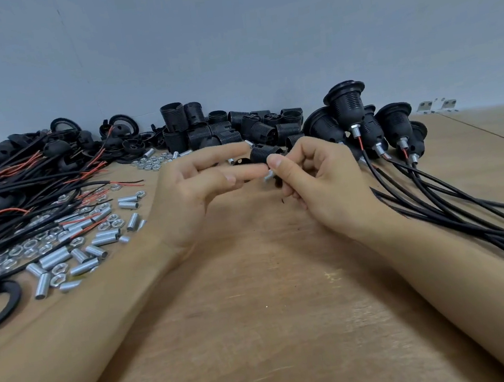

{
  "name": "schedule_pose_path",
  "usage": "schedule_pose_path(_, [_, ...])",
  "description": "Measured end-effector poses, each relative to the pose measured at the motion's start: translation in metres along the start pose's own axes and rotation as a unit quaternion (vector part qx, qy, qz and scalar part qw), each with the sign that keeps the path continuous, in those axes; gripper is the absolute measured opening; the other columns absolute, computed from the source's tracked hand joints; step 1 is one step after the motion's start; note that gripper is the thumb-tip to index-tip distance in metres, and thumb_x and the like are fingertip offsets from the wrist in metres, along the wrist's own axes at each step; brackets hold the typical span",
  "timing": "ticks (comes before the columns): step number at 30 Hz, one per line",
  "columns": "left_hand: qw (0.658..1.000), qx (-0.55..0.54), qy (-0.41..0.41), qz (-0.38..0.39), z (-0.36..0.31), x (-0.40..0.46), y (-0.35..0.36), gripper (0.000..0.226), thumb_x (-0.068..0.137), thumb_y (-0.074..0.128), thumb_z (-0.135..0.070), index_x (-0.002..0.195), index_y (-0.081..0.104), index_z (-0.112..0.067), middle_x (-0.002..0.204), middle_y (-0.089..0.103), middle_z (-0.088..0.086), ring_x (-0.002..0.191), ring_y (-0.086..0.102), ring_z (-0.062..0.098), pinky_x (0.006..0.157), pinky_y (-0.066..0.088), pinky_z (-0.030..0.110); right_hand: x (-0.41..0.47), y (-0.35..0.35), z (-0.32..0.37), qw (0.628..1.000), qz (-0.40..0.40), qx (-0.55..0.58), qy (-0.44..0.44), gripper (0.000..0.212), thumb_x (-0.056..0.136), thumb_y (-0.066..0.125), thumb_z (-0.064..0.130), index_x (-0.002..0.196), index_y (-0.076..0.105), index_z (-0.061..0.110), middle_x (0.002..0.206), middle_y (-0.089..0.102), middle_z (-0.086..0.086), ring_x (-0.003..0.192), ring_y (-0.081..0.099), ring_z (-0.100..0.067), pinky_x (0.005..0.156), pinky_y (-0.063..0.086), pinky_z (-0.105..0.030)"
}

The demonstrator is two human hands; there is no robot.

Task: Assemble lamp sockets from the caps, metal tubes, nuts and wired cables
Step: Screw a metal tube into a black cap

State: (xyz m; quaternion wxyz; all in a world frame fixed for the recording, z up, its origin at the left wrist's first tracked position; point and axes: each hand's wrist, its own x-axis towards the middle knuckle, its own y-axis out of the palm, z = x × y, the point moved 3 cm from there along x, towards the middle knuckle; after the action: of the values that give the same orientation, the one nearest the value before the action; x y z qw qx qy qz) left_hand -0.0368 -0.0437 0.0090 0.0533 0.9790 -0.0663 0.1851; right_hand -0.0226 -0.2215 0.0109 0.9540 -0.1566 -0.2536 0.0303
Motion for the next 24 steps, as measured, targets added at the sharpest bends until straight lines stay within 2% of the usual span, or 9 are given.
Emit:
schedule_pose_path(3, [0.999,0.011,0.032,-0.014,-0.003,-0.001,0.001,0.041,0.068,0.058,-0.007,0.104,0.076,-0.014,0.086,0.077,0.011,0.102,0.071,0.026,0.089,0.05,0.032,0.002,-0.005,-0.004,1.0,-0.018,0.01,0.02,0.028,0.094,0.065,0.024,0.07,0.058,0.011,0.055,0.063,0.0,0.046,0.053,-0.006,0.048,0.041,-0.022])
schedule_pose_path(6, [0.996,0.077,-0.005,0.04,0.003,-0.002,0.01,0.061,0.073,0.061,-0.01,0.133,0.057,-0.013,0.114,0.074,0.005,0.116,0.065,0.015,0.096,0.047,0.032,0.003,-0.002,-0.005,0.999,-0.018,0.021,0.023,0.03,0.095,0.065,0.024,0.068,0.057,0.013,0.054,0.062,0.001,0.045,0.053,-0.005,0.046,0.04,-0.017])
schedule_pose_path(8, [0.997,0.071,0.011,0.032,0.002,-0.003,0.009,0.058,0.077,0.058,-0.01,0.135,0.054,-0.009,0.104,0.076,0.007,0.115,0.066,0.019,0.101,0.048,0.038,0.003,-0.002,-0.005,0.999,-0.021,0.02,0.022,0.03,0.095,0.064,0.024,0.068,0.056,0.013,0.054,0.062,0.001,0.045,0.053,-0.005,0.046,0.039,-0.017])
schedule_pose_path(11, [0.998,0.006,0.063,-0.023,-0.008,-0.003,0.001,0.04,0.082,0.058,-0.014,0.121,0.064,-0.008,0.077,0.074,0.018,0.106,0.069,0.031,0.096,0.049,0.04,0.003,-0.003,-0.006,0.999,-0.022,0.018,0.02,0.031,0.095,0.064,0.024,0.067,0.056,0.013,0.053,0.063,0.001,0.045,0.053,-0.005,0.046,0.04,-0.016])
schedule_pose_path(13, [0.998,0.031,0.055,-0.006,-0.006,-0.003,0.003,0.04,0.077,0.064,-0.017,0.117,0.068,-0.014,0.091,0.076,0.014,0.107,0.069,0.029,0.094,0.05,0.038,0.003,-0.003,-0.006,0.999,-0.018,0.023,0.021,0.031,0.095,0.064,0.024,0.067,0.056,0.012,0.054,0.063,0.001,0.046,0.053,-0.005,0.047,0.04,-0.016])
schedule_pose_path(15, [0.997,0.07,0.023,0.038,0.0,-0.003,0.009,0.054,0.076,0.065,-0.014,0.129,0.059,-0.015,0.108,0.076,0.007,0.108,0.068,0.024,0.092,0.051,0.029,0.003,-0.002,-0.006,0.999,-0.017,0.023,0.02,0.03,0.095,0.064,0.024,0.068,0.056,0.012,0.054,0.063,0.001,0.047,0.053,-0.004,0.048,0.04,-0.016])
schedule_pose_path(20, [0.993,0.036,0.106,-0.031,-0.014,-0.003,0.001,0.039,0.076,0.062,-0.019,0.114,0.066,-0.01,0.075,0.074,0.012,0.087,0.07,0.025,0.087,0.049,0.03,0.004,-0.003,-0.007,0.999,-0.024,0.012,0.02,0.032,0.095,0.064,0.025,0.068,0.057,0.01,0.053,0.063,0.002,0.049,0.054,-0.005,0.052,0.043,-0.018])
schedule_pose_path(22, [0.994,0.072,0.08,-0.008,-0.009,-0.003,0.003,0.047,0.073,0.066,-0.016,0.12,0.061,-0.013,0.097,0.076,0.007,0.102,0.068,0.019,0.09,0.05,0.032,0.005,-0.003,-0.008,0.999,-0.022,0.021,0.02,0.032,0.095,0.064,0.024,0.069,0.057,0.007,0.054,0.063,0.001,0.049,0.054,-0.004,0.051,0.043,-0.017])
schedule_pose_path(24, [0.99,0.122,0.022,0.064,0.001,-0.006,0.01,0.064,0.069,0.068,-0.017,0.132,0.054,-0.017,0.119,0.071,0.004,0.118,0.062,0.012,0.101,0.048,0.037,0.004,-0.002,-0.008,1.0,-0.016,0.018,0.017,0.032,0.095,0.064,0.024,0.071,0.057,0.004,0.054,0.063,0.0,0.049,0.054,-0.003,0.052,0.043,-0.017])
